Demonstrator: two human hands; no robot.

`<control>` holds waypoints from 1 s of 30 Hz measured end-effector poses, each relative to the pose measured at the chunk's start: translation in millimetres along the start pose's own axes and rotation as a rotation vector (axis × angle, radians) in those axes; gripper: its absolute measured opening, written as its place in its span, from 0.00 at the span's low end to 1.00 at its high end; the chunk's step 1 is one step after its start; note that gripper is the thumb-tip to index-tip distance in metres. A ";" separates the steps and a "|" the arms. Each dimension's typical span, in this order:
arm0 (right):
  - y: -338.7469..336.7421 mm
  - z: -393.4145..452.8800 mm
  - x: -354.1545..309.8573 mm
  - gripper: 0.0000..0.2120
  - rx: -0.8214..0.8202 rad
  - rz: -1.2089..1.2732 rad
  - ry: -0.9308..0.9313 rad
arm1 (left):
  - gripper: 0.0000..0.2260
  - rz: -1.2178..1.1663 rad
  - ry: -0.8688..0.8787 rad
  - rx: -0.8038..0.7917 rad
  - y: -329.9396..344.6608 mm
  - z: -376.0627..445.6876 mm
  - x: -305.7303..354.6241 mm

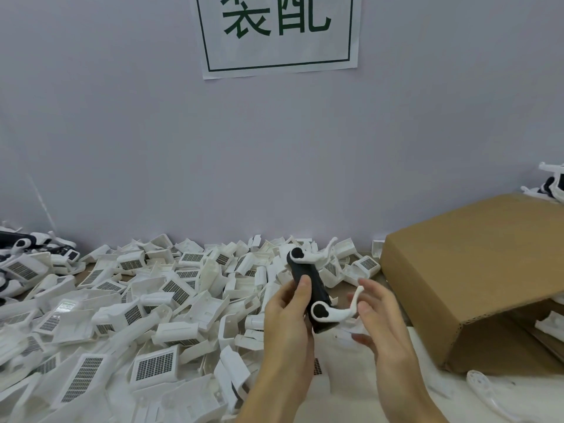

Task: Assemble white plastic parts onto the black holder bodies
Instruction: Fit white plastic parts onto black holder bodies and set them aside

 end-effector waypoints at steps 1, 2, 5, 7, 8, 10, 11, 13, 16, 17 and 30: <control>-1.0 -0.3 -3.6 0.17 0.009 -0.019 -0.038 | 0.20 0.037 0.024 0.002 0.2 0.1 0.4; -0.8 -0.7 -6.5 0.16 0.001 -0.046 -0.067 | 0.22 0.080 0.056 0.010 0.2 0.3 1.2; 4.0 -1.2 -9.6 0.15 -0.059 -0.104 -0.079 | 0.23 0.199 0.148 0.049 -0.2 -2.0 6.1; 3.2 -0.4 -5.1 0.21 -0.051 -0.090 -0.029 | 0.24 0.281 0.184 0.053 1.5 -4.1 8.1; 2.4 0.4 -3.0 0.24 -0.037 -0.057 0.007 | 0.25 0.308 0.193 0.060 1.3 -4.3 8.4; 0.6 2.5 3.3 0.25 0.003 0.072 0.108 | 0.27 0.337 0.199 0.085 -0.4 -4.5 9.2; -0.2 3.3 6.7 0.24 0.031 0.159 0.168 | 0.26 0.342 0.200 0.082 -0.2 -4.8 9.2; -0.4 4.2 11.7 0.21 0.067 0.330 0.273 | 0.18 0.341 0.198 0.024 3.9 -5.8 9.0; 3.3 3.8 10.8 0.20 0.017 0.500 0.361 | 0.19 0.306 0.137 -0.039 9.2 -5.7 5.6; 3.6 3.8 10.3 0.20 -0.005 0.525 0.375 | 0.23 0.289 0.096 -0.051 9.9 -5.7 4.1; 6.0 -2.2 1.8 0.15 -0.332 -0.637 0.003 | 0.07 0.176 0.205 0.052 -11.7 0.1 28.1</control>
Point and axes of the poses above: each hand's wrist, its own z-axis towards the middle knuckle, its own y-axis out of the palm, x = y × z, the point moved 6 cm from there along z, towards the middle knuckle, and after that the axes turned 9 degrees about -y, right-handed, at the moved point
